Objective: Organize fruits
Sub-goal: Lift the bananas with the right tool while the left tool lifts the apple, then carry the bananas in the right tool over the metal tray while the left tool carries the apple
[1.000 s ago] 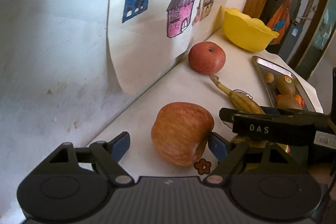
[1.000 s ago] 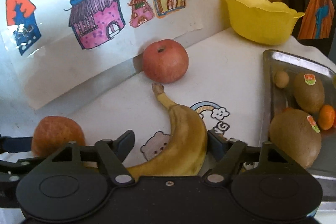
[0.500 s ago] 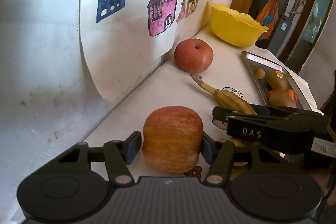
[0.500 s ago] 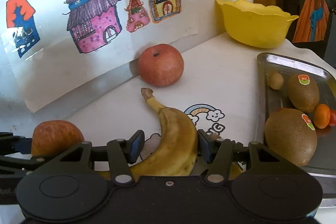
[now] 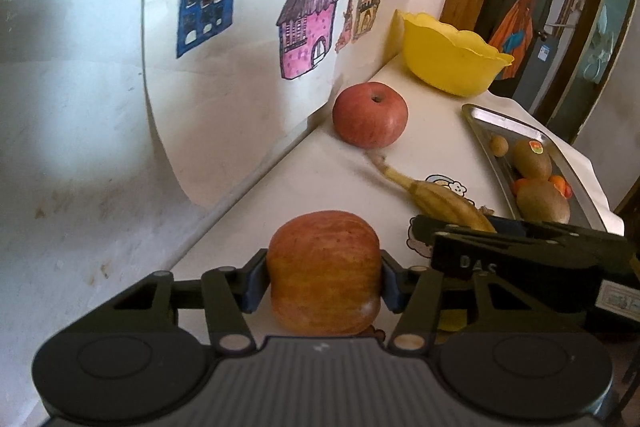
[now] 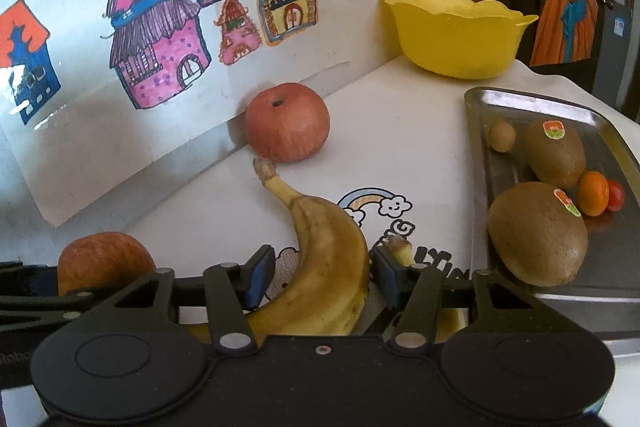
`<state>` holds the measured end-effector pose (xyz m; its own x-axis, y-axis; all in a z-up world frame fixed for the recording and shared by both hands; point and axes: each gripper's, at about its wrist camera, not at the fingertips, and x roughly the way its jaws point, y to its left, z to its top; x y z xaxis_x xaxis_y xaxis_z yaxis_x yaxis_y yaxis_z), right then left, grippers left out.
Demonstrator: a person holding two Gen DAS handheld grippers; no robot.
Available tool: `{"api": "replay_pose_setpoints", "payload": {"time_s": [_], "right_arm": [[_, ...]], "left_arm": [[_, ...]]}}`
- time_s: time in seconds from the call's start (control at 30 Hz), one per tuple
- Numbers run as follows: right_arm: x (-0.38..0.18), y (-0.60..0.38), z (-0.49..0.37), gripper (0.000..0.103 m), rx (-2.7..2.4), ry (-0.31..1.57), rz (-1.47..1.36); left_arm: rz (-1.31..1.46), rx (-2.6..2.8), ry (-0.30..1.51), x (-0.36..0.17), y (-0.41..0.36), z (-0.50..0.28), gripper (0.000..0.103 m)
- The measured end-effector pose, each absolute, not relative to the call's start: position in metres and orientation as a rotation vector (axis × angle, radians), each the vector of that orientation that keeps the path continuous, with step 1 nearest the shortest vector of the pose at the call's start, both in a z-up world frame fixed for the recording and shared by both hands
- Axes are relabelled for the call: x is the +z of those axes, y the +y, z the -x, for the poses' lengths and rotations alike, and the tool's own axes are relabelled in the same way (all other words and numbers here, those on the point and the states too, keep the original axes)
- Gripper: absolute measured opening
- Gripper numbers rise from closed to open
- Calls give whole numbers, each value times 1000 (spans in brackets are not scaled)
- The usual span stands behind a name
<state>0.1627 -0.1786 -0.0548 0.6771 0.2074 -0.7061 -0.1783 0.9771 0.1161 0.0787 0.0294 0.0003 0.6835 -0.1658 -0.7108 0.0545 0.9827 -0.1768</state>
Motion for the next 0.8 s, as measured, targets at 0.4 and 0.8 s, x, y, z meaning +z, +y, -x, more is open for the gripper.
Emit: {"api": "replay_pose_setpoints", "payload": {"time_s": [0.4,0.8], "right_arm": [[-58,-171,-158,55,208,748,-14],[-56,-178,-153,41,231,702,-48]], "left_arm": [[142,-109,800,0,28,-77,59],[176,-70,806,1,32,-73,59]]}}
